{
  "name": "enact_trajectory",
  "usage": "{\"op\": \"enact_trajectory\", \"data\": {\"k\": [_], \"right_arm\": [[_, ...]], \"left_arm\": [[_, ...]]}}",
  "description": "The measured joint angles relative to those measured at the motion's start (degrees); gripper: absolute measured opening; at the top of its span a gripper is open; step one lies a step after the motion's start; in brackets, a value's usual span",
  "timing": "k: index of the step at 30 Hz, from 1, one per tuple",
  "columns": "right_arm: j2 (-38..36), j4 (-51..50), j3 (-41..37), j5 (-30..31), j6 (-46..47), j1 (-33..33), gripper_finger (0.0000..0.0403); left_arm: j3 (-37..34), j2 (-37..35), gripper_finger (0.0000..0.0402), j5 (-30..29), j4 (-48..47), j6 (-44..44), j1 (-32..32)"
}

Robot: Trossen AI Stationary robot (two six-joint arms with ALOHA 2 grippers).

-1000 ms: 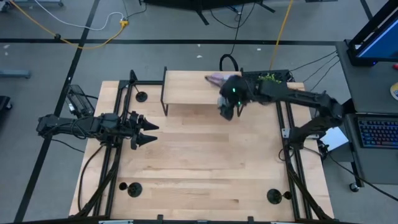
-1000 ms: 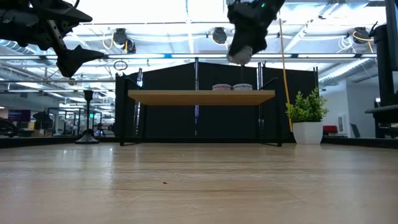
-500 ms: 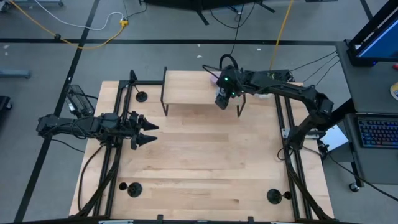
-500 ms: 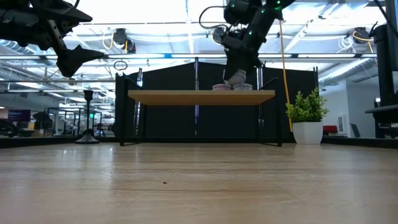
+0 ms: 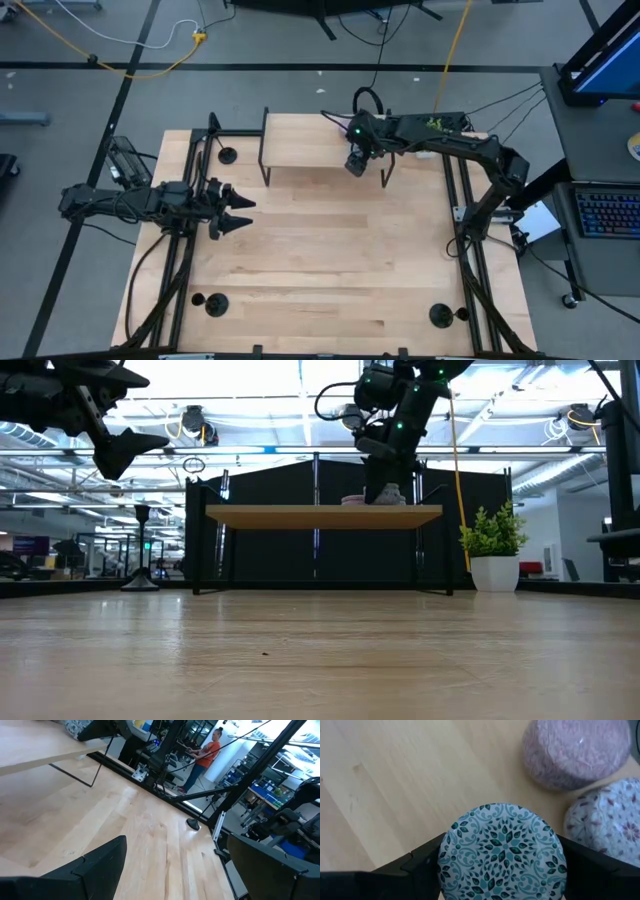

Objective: Pick & Place candle stick holders
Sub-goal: Put the blue patterned scented candle on the shelf

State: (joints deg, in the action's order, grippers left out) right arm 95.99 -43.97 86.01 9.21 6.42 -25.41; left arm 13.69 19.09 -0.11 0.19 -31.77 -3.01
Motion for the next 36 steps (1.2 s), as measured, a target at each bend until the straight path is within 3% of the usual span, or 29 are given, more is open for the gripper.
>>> {"op": "enact_trajectory", "data": {"k": [10, 26, 36], "right_arm": [[-0.01, 0.31, -0.01, -0.25, -0.13, 0.0, 0.0302], [-0.05, 3.5, -0.03, -0.25, -1.9, 0.0, 0.0353], [-2.98, 5.36, -0.07, 1.54, -3.65, 0.04, 0.0356]], "left_arm": [[-0.01, 0.0, 0.0351, 0.01, 0.0, 0.02, 0.0], [-0.01, 0.0, 0.0351, 0.01, 0.02, 0.0, 0.0], [-0.01, 0.02, 0.0351, 0.01, 0.13, -0.02, -0.02]]}}
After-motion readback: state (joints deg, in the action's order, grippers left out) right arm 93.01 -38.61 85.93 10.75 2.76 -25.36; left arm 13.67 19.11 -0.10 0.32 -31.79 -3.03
